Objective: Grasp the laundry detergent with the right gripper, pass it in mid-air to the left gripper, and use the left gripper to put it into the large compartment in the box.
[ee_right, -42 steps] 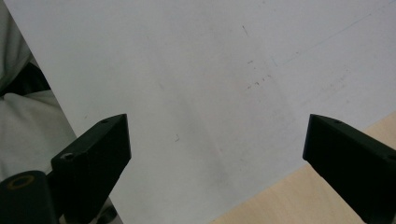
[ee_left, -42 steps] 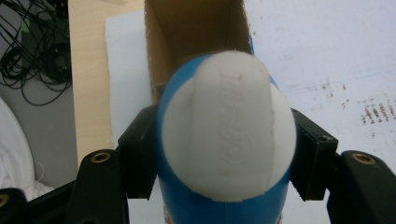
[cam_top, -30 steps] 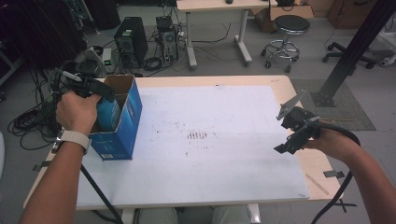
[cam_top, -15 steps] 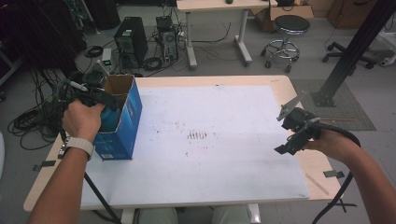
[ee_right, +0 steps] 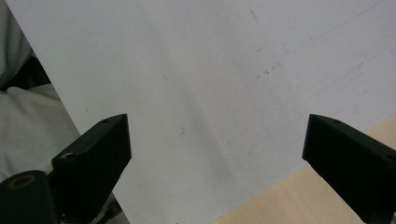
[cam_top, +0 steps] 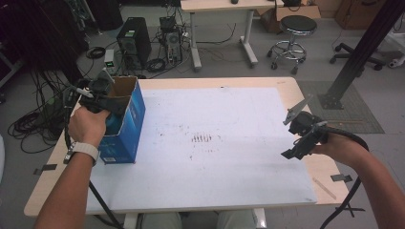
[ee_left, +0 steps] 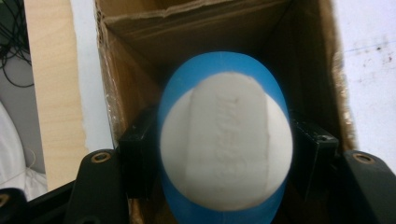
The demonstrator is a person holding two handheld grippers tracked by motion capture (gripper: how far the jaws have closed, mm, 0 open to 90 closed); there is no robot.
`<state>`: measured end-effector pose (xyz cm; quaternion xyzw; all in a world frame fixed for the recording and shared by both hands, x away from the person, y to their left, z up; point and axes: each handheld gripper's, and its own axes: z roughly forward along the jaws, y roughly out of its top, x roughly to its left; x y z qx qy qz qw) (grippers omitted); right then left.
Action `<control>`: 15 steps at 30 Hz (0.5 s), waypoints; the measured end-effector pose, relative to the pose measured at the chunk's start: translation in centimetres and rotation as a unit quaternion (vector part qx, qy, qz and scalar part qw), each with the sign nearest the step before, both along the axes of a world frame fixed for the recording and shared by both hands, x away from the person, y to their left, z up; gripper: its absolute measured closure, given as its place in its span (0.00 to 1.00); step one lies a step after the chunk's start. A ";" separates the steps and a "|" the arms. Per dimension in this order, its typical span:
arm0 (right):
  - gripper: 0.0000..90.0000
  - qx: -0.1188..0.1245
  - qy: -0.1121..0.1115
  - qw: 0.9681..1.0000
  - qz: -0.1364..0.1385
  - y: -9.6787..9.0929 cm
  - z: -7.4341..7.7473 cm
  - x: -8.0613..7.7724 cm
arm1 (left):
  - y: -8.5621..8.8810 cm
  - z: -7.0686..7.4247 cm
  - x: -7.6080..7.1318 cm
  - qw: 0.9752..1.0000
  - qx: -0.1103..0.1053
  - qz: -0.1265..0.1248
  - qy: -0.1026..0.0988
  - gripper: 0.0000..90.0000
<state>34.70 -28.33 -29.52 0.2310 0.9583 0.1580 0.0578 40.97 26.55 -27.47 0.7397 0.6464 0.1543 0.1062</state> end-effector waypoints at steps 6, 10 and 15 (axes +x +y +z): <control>0.09 0.000 0.002 1.000 -0.002 0.0 -0.1 0.1 | 0.2 -0.4 0.1 1.000 -0.004 0.001 0.002 0.42; 0.09 0.000 0.002 1.000 -0.001 0.2 -0.1 0.1 | 0.3 -0.5 0.1 1.000 -0.003 0.000 0.003 0.42; 0.09 0.000 0.002 1.000 -0.002 0.1 0.0 0.0 | 0.4 -0.6 0.2 1.000 -0.008 -0.003 -0.002 0.42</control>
